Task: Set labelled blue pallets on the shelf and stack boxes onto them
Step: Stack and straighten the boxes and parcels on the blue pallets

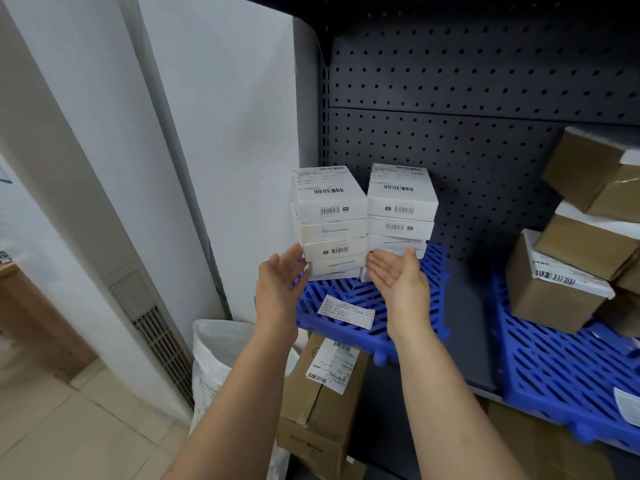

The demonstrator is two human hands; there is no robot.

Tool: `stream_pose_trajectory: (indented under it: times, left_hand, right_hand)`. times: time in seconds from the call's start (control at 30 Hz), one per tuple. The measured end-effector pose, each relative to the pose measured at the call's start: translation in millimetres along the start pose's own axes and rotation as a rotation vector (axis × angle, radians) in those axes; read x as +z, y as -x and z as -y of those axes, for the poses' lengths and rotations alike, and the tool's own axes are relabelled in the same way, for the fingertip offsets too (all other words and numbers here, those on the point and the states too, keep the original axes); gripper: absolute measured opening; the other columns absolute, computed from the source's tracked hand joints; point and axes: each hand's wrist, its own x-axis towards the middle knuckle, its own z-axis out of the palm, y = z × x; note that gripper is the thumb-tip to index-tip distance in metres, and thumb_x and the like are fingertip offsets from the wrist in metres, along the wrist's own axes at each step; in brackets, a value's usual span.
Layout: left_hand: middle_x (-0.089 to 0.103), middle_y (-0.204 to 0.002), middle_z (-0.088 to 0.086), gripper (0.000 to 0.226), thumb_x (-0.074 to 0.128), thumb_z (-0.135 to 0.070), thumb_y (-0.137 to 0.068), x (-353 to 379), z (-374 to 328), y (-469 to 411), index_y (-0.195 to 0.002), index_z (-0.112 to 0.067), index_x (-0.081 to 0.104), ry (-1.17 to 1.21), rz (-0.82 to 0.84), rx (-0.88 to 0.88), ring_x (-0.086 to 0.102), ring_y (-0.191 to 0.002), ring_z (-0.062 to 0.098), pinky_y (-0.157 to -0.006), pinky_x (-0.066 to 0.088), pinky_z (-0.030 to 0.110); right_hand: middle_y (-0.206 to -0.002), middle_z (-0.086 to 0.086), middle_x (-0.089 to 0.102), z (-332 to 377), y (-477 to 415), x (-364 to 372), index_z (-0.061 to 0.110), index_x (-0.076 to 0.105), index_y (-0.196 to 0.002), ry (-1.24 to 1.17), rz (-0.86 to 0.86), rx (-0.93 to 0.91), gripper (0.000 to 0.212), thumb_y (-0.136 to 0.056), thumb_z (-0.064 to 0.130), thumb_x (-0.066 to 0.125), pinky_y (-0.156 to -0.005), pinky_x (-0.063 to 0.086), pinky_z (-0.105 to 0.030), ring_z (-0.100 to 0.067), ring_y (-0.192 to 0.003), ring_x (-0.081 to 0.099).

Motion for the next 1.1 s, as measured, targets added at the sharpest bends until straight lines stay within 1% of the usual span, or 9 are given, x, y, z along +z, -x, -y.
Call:
stream_pose_trajectory:
  times: [0.1, 0.27, 0.4, 0.53, 0.67, 0.8, 0.9, 0.97, 1.1]
  left_hand:
    - [0.07, -0.116, 0.003, 0.046, 0.028, -0.03, -0.104, 1.5, -0.2, -0.9, -0.12, -0.011, 0.066, 0.012, -0.005, -0.018, 0.064, -0.112, 0.02, -0.101, 0.049, 0.034]
    - [0.07, -0.118, 0.006, 0.044, 0.03, -0.032, -0.104, 4.3, 0.5, 0.3, -0.118, -0.012, 0.067, 0.025, -0.022, -0.046, 0.064, -0.113, 0.022, -0.105, 0.046, 0.038]
    - [0.073, -0.112, 0.004, 0.045, 0.029, -0.032, -0.104, 6.0, 2.9, 3.6, -0.116, -0.013, 0.068, 0.01, -0.035, -0.026, 0.065, -0.11, 0.019, -0.105, 0.046, 0.037]
    - [0.071, -0.115, 0.004, 0.046, 0.028, -0.033, -0.104, 5.3, 3.0, 5.6, -0.117, -0.014, 0.069, -0.006, -0.035, -0.022, 0.063, -0.113, 0.019, -0.107, 0.044, 0.037]
    - [0.072, -0.113, 0.003, 0.046, 0.028, -0.033, -0.103, 4.2, 4.1, 8.4, -0.116, -0.014, 0.069, -0.015, -0.019, -0.03, 0.063, -0.114, 0.017, -0.108, 0.042, 0.036]
    - [0.072, -0.114, 0.0, 0.048, 0.026, -0.033, -0.104, 3.5, 4.9, 10.1, -0.115, -0.018, 0.07, -0.044, 0.011, -0.018, 0.061, -0.116, 0.016, -0.109, 0.041, 0.035]
    - [0.071, -0.113, -0.002, 0.045, 0.027, -0.032, -0.104, 5.3, 5.0, 11.0, -0.112, -0.02, 0.07, -0.077, 0.001, -0.01, 0.06, -0.117, 0.016, -0.11, 0.039, 0.034]
    - [0.068, -0.121, -0.002, 0.045, 0.026, -0.031, -0.104, 6.3, 6.3, 11.9, -0.118, -0.02, 0.067, -0.106, -0.004, -0.004, 0.057, -0.122, 0.015, -0.111, 0.037, 0.032]
    - [0.063, -0.13, -0.005, 0.046, 0.023, -0.031, -0.104, 2.2, 7.1, 12.8, -0.127, -0.022, 0.063, -0.185, -0.006, 0.025, 0.05, -0.128, 0.014, -0.115, 0.031, 0.032]
  right_hand:
    - [-0.115, -0.009, 0.069, 1.0, 1.0, -3.3, 0.004, 0.064, -0.117, 0.023, 0.012, 0.009, 0.06, -0.102, 0.048, 0.028, -0.102, 0.047, -0.034, -0.016, -0.107, 0.065]
    - [-0.124, -0.009, 0.064, 4.2, -0.8, -12.1, 0.004, 0.061, -0.124, -0.008, 0.066, 0.048, 0.063, -0.101, 0.052, 0.027, -0.103, 0.047, -0.035, -0.015, -0.111, 0.063]
    - [-0.124, 0.0, 0.063, 2.0, 2.9, -7.4, 0.008, 0.059, -0.127, 0.091, 0.0, -0.007, 0.059, -0.102, 0.05, 0.026, -0.105, 0.044, -0.033, -0.012, -0.115, 0.059]
    - [-0.112, -0.001, 0.069, -5.7, 9.0, 1.6, 0.011, 0.066, -0.108, 0.123, -0.073, -0.082, 0.048, -0.104, 0.041, 0.029, -0.101, 0.047, -0.033, -0.012, -0.108, 0.062]
    - [-0.119, -0.002, 0.065, -10.2, 5.1, 2.3, 0.009, 0.061, -0.121, 0.095, 0.034, -0.067, 0.047, -0.104, 0.04, 0.029, -0.105, 0.044, -0.033, -0.01, -0.113, 0.06]
    - [-0.124, 0.001, 0.062, -9.8, -1.8, -0.5, 0.014, 0.06, -0.114, 0.126, 0.177, -0.081, 0.048, -0.102, 0.047, 0.027, -0.111, 0.037, -0.036, -0.008, -0.119, 0.054]
    - [-0.123, -0.001, 0.063, -7.8, -3.4, -3.1, 0.009, 0.059, -0.111, 0.124, 0.182, -0.073, 0.052, -0.1, 0.049, 0.028, -0.111, 0.037, -0.038, -0.01, -0.12, 0.055]
    - [-0.122, -0.002, 0.063, -5.4, -2.2, -4.2, 0.009, 0.059, -0.111, 0.12, 0.198, -0.072, 0.053, -0.099, 0.051, 0.029, -0.11, 0.038, -0.037, -0.011, -0.119, 0.056]
    - [-0.127, -0.001, 0.062, -3.3, 0.9, -6.0, 0.018, 0.054, -0.129, 0.131, 0.255, -0.056, 0.052, -0.099, 0.052, 0.029, -0.107, 0.041, -0.032, -0.009, -0.119, 0.057]
